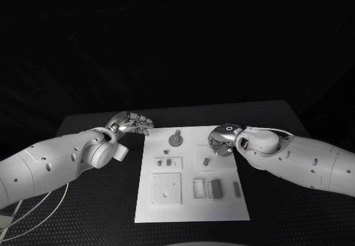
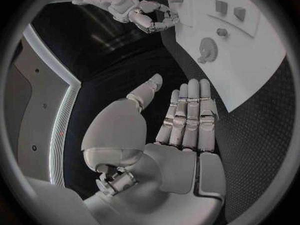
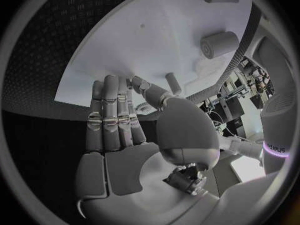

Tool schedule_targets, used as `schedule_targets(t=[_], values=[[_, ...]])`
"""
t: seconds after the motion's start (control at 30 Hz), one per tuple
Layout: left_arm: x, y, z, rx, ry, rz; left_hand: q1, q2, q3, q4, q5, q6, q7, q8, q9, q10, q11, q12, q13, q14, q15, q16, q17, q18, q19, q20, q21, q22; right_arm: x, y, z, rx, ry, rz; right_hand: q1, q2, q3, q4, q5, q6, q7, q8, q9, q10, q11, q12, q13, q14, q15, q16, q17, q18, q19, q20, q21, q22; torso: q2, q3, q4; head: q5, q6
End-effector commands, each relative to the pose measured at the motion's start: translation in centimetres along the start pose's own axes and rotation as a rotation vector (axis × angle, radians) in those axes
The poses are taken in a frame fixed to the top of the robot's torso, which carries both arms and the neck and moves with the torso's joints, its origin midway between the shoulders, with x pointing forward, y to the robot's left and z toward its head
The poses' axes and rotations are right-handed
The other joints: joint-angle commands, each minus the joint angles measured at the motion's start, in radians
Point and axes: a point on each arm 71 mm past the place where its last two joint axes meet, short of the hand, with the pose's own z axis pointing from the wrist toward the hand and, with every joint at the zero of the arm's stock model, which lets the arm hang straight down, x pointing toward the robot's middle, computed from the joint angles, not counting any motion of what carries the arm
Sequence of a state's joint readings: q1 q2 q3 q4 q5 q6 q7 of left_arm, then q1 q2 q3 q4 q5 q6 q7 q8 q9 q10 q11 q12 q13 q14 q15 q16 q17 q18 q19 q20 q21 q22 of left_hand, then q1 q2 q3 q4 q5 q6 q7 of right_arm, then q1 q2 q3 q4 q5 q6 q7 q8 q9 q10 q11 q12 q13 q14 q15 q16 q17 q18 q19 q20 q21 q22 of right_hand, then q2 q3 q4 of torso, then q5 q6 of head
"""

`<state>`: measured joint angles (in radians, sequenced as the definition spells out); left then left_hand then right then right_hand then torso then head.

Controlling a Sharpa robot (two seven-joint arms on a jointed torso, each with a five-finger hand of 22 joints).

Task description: Assemble the parts on the task board

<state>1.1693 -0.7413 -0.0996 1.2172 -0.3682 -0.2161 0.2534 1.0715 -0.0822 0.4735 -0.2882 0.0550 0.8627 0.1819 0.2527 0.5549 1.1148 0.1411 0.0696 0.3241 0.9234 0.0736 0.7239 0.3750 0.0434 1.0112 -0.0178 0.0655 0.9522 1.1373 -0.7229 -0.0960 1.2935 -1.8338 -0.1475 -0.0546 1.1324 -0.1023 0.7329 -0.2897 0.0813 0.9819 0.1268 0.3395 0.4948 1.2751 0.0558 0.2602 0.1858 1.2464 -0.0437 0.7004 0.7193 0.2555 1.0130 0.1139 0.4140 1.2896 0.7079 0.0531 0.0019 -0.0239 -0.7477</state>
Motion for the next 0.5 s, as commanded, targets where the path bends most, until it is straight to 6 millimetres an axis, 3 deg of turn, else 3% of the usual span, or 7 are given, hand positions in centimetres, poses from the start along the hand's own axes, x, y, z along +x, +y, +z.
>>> schedule_targets(t=[0.03,0.5], values=[[0.17,-0.21,0.07,0.012,0.015,-0.011,-0.009,0.0,-0.006,0.002,0.001,-0.008,0.001,0.006,-0.002,-0.007,-0.002,-0.001,-0.001,0.001,0.008,-0.005,0.001,-0.003,-0.008,0.001,0.0,-0.002,1.44,0.3,-0.05,-0.011,0.063,-0.03,0.008,0.012,0.0,-0.003,-0.005,0.013,-0.003,0.006,0.001,0.01,-0.002,0.004,0.007,0.004,-0.002,0.009,0.005,0.006,0.01,-0.001,0.002,0.003,0.0,-0.0001,0.0004,-0.001,-0.002],[0.08,-0.17,0.02,0.01,0.014,-0.01,-0.009,0.0,-0.007,0.001,0.001,-0.008,0.001,0.007,-0.002,-0.007,-0.002,-0.001,-0.002,0.002,0.008,-0.007,0.004,-0.003,-0.008,0.001,0.001,-0.004,1.88,0.26,-0.14,-0.007,0.036,-0.048,0.025,0.02,-0.004,-0.003,-0.005,0.047,-0.017,0.022,0.015,0.043,-0.016,0.01,0.036,0.024,-0.014,0.037,0.023,0.006,0.04,-0.013,0.009,0.018,0.0,-0.0001,-0.0001,0.003,-0.006]])
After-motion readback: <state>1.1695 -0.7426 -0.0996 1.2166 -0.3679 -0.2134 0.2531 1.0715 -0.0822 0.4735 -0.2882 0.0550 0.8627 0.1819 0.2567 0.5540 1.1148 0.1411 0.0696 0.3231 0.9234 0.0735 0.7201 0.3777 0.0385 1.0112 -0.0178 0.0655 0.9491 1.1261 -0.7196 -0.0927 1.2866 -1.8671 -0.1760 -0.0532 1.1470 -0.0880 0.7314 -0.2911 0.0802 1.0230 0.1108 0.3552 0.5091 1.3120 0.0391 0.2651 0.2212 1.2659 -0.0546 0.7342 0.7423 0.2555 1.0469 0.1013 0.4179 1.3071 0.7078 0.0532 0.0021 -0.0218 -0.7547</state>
